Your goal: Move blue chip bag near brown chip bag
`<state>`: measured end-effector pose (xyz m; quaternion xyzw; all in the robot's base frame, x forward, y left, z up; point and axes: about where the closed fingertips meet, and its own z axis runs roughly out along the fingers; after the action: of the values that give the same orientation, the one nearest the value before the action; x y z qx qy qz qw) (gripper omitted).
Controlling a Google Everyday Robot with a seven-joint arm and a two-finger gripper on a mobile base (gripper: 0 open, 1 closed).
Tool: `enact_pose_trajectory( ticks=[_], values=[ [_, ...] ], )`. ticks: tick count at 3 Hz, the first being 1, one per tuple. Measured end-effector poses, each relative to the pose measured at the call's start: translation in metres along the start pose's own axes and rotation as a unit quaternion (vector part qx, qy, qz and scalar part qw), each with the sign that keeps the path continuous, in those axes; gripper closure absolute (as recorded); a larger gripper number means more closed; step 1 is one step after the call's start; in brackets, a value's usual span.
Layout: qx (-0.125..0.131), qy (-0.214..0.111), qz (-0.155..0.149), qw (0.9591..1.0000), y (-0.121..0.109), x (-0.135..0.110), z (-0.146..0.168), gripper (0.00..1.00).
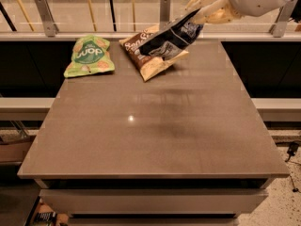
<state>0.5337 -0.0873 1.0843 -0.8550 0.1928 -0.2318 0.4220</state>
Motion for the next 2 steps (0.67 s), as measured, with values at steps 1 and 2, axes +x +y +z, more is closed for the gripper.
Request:
enact_pose_trajectory(
  ticks=[1,2],
  values=[
    [-0.004,0.033,0.004,0.9994,0.007,0.029,-0.008,1.0],
    [-0.024,0.075,0.008,0.9968,0.015,0.055,-0.007,1.0]
  ],
)
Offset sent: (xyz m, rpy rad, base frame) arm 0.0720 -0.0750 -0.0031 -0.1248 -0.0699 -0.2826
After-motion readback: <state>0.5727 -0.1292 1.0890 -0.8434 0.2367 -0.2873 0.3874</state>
